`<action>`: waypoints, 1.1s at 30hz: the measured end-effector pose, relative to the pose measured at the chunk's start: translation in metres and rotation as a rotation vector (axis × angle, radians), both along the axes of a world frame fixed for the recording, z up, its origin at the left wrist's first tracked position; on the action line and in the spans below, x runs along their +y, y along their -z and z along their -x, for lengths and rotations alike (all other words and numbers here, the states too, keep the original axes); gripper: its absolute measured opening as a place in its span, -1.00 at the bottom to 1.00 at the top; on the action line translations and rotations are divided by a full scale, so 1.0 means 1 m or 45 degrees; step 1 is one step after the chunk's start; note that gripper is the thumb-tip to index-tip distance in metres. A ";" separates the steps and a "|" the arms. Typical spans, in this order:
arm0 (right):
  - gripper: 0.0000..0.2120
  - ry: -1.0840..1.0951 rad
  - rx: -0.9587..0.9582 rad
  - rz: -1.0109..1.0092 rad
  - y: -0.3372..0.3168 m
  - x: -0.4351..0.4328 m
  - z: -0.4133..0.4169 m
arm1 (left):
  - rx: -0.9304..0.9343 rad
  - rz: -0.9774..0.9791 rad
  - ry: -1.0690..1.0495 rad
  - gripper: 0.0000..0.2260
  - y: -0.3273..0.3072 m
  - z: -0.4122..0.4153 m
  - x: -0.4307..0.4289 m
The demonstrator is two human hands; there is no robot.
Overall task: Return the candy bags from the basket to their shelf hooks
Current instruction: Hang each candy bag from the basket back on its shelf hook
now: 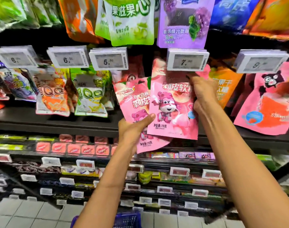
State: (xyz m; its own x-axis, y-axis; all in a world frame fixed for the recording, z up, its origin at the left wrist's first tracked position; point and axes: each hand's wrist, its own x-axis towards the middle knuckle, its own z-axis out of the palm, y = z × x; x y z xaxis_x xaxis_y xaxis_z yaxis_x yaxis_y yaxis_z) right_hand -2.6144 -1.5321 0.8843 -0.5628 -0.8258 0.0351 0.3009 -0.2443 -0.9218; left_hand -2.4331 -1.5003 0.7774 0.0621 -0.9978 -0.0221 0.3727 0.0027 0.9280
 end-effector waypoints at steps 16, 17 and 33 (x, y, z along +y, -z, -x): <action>-0.85 -0.149 0.029 0.048 0.009 -0.011 0.005 | -0.038 -0.114 0.000 -0.66 0.014 0.002 -0.016; -0.85 -0.133 0.061 0.066 0.010 -0.016 0.005 | -0.046 -0.119 -0.020 -0.70 0.014 0.002 -0.017; -0.94 0.199 0.520 -0.058 0.031 -0.074 0.020 | -0.222 0.118 -0.029 -0.77 0.017 -0.044 -0.003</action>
